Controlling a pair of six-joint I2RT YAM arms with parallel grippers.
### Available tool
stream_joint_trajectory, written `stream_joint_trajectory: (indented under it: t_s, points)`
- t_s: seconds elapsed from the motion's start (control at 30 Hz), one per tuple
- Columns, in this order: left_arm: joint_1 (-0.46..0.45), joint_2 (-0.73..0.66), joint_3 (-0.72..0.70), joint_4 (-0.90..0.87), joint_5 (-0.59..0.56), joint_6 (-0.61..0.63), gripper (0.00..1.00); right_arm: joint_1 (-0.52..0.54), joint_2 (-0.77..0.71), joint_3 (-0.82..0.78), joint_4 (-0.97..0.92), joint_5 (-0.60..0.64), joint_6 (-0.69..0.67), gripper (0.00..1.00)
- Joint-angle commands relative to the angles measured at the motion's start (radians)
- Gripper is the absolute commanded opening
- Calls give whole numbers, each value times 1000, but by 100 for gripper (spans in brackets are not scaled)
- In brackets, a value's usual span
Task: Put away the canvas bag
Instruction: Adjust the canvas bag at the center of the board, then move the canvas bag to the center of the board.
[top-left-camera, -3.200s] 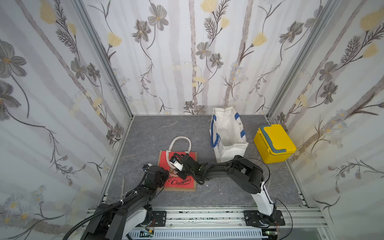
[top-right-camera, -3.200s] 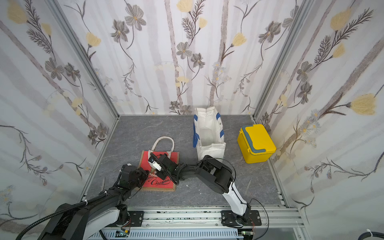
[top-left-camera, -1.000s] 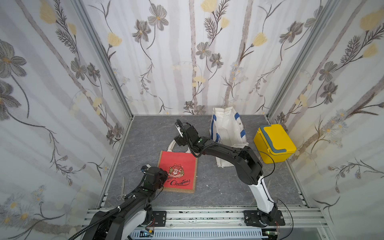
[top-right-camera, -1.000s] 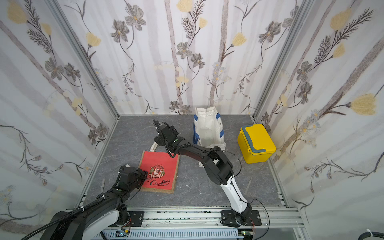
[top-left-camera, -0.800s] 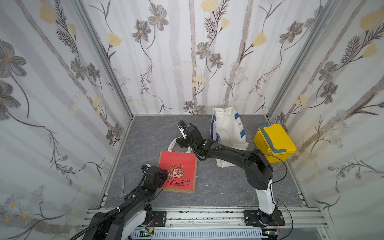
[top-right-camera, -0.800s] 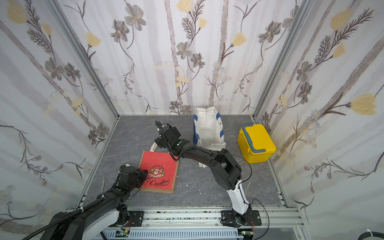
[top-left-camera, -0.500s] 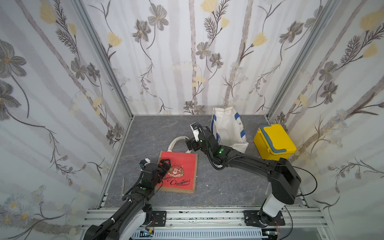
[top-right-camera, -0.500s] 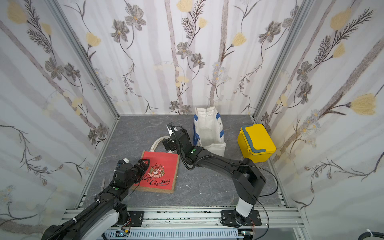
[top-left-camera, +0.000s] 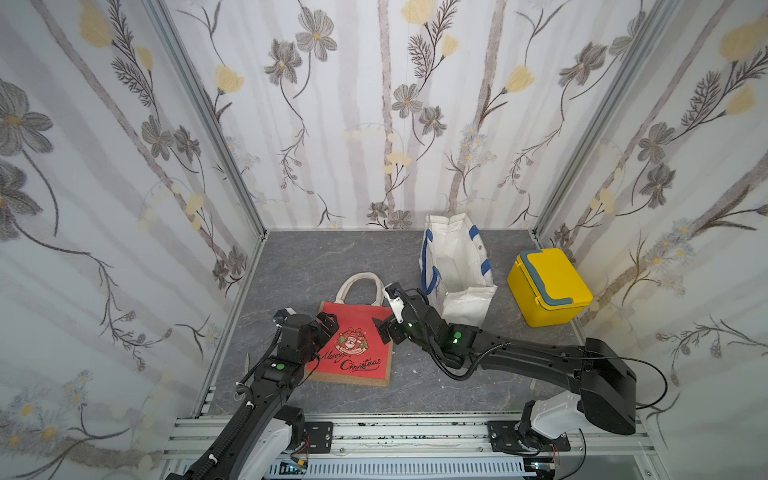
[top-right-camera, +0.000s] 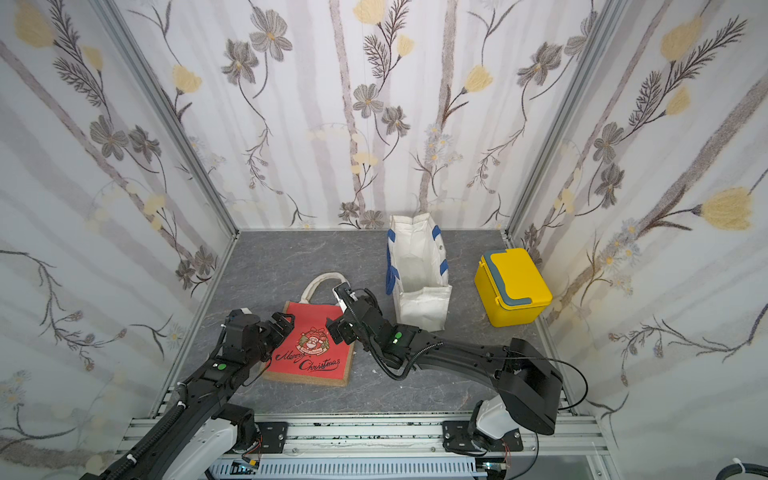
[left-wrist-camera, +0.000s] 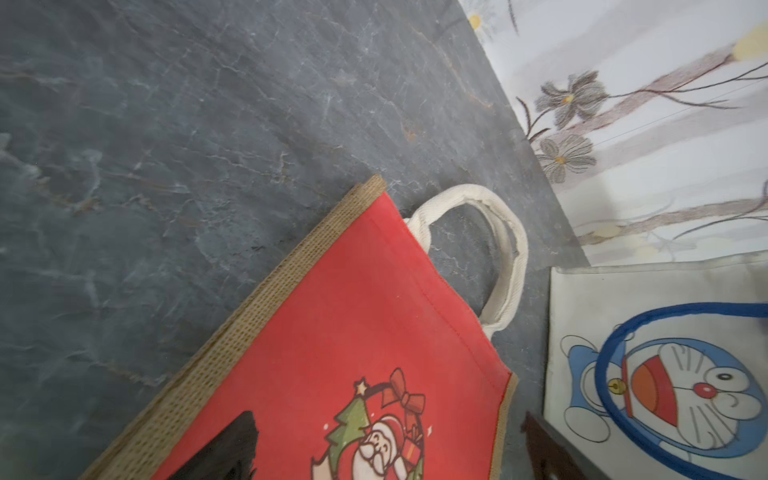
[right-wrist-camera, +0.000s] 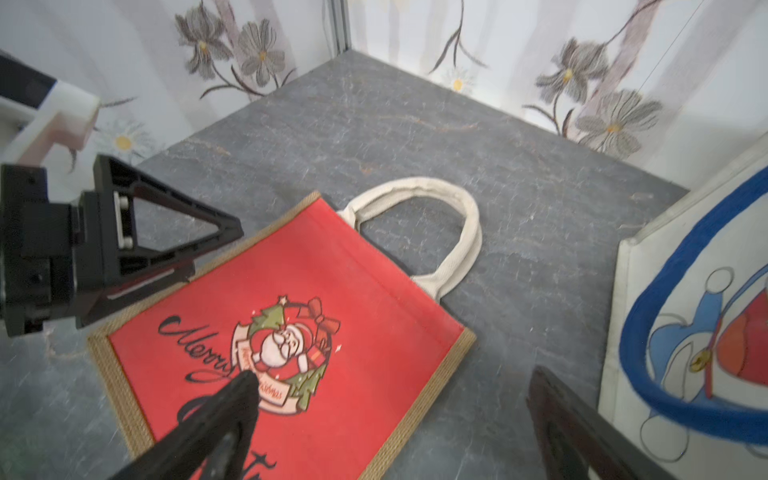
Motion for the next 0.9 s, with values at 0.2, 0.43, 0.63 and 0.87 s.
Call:
stream_joint_trajectory:
  t_s: [0.2, 0.43, 0.63, 0.87]
  points:
    - [0, -9, -25, -196, -51, -107, 74, 70, 78, -156, 117, -36, 232, 85]
    - [-1, 47, -68, -141, -71, -158, 42, 124, 210, -174, 198, -60, 304, 55]
    - [-2, 125, -106, -56, -64, -198, 27, 136, 282, -169, 217, -47, 354, 36]
    - [-1, 178, -112, 2, -79, -204, 16, 136, 346, -148, 216, -43, 363, 26]
